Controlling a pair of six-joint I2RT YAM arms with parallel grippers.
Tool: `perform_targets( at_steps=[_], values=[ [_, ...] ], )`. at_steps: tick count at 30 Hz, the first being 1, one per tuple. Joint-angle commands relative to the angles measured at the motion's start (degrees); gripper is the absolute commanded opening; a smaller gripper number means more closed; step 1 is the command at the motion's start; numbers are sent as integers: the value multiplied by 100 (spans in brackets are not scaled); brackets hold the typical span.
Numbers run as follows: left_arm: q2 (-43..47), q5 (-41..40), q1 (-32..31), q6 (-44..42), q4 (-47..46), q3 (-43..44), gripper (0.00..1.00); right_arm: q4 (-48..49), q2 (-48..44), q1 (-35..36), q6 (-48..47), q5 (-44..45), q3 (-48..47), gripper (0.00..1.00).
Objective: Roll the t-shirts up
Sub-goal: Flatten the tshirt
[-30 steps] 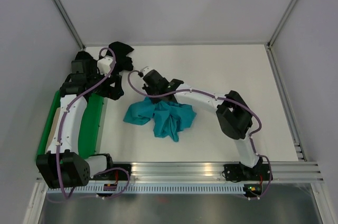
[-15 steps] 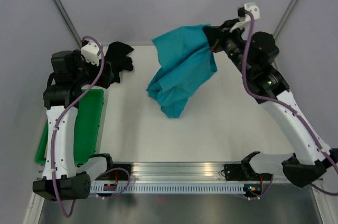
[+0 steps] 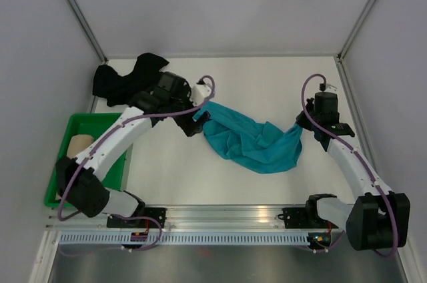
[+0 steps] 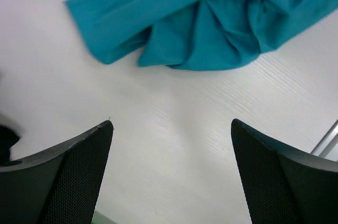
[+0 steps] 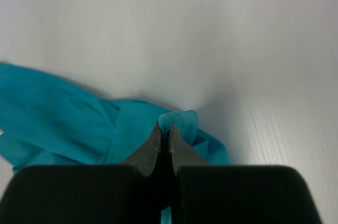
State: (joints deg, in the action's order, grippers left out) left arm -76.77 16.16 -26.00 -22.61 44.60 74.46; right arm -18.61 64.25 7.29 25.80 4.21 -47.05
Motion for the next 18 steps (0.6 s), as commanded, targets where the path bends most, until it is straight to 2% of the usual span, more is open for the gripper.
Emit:
perform_targets(
  at_steps=[1, 7, 9, 14, 16, 18],
  values=[
    [-609, -570, -781, -402, -30, 24, 97, 418, -123, -622, 460, -657, 318, 0],
    [-2296, -1421, -1030, -727, -1022, 375, 96, 499, 17, -861, 373, -676, 530, 0],
    [-2851, -1423, -1039, -867, -1146, 499, 91, 508, 44, -861, 320, -650, 539, 0],
    [-3528, -1335, -1065, -956, -1313, 526, 89, 534, 149, -870, 180, -544, 416, 0],
    [-3730, -1318, -1065, -947, -1349, 579, 77, 595, 246, -887, 206, -579, 328, 0],
    [-3714, -1160, -1065, -938, -1349, 561, 58, 648, 333, -887, 276, -640, 249, 0]
  ],
)
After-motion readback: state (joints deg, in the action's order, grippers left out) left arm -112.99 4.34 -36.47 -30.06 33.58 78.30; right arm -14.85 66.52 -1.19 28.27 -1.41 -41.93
